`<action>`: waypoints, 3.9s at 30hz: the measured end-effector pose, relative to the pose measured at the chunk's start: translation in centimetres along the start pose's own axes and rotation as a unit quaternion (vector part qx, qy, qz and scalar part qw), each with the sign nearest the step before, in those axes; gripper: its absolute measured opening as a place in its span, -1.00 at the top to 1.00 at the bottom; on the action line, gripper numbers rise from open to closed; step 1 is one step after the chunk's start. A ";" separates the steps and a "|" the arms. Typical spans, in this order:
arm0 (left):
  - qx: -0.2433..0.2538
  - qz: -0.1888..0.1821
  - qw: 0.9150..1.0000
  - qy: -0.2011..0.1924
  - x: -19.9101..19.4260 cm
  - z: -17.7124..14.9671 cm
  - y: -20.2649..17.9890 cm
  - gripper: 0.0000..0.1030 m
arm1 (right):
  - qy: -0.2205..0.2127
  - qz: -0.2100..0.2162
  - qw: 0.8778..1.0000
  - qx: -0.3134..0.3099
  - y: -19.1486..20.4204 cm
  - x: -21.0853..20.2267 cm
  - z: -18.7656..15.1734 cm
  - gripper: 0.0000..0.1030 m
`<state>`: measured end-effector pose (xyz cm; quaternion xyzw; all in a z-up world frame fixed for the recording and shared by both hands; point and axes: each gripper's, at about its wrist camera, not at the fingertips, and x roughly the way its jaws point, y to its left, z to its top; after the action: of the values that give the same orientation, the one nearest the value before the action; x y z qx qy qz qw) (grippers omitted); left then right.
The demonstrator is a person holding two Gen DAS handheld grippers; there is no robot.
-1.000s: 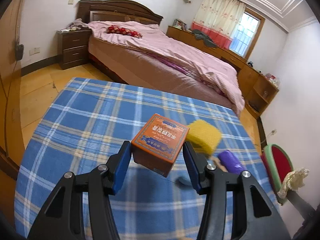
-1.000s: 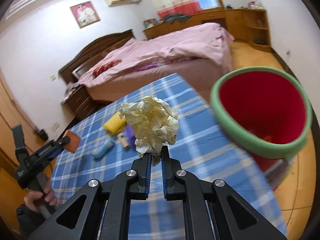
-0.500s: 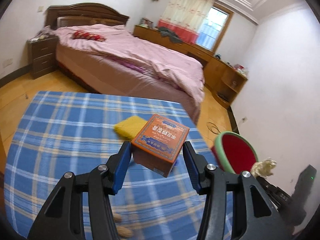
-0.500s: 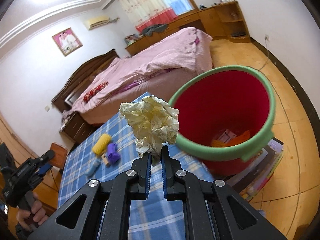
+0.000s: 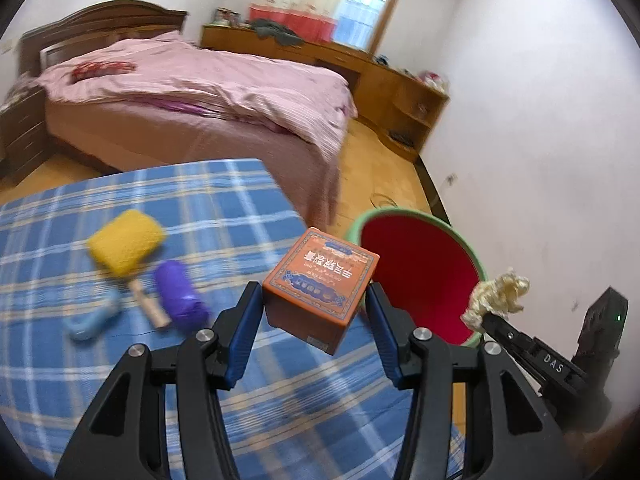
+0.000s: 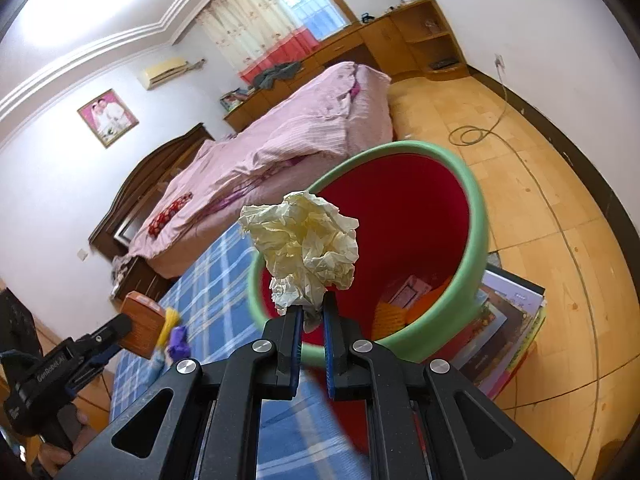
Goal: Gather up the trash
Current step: 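Carry the box and paper over the red bucket and open both tools, then return to the bed and grasp the blue tube with the left tool, then grasp the purple bag with the right tool while the left tool holds the tube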
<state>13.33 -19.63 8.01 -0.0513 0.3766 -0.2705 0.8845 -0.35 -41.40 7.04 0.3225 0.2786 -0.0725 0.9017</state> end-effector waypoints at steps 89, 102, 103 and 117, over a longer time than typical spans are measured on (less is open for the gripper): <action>-0.065 0.130 0.985 0.095 0.8 -3.1 18.4 0.76 | 0.105 0.047 0.991 -0.063 8.0 3.9 -5.2 0.41; -0.107 0.134 0.985 0.017 -1.7 -3.2 20.9 0.76 | 0.151 0.065 0.977 -0.134 14.8 9.2 -6.6 0.41; -0.111 0.129 0.985 0.012 -1.7 -3.4 21.1 0.76 | 0.154 0.068 0.976 -0.139 15.3 9.7 -6.7 0.41; -0.118 0.111 0.987 -0.007 -2.3 -4.2 21.8 0.76 | 0.180 0.068 0.962 -0.193 20.1 17.4 -8.7 0.41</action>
<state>18.70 0.52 0.02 -0.1157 0.4028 -0.1239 0.8995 16.45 -19.42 2.86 0.1679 0.4226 0.1037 0.8846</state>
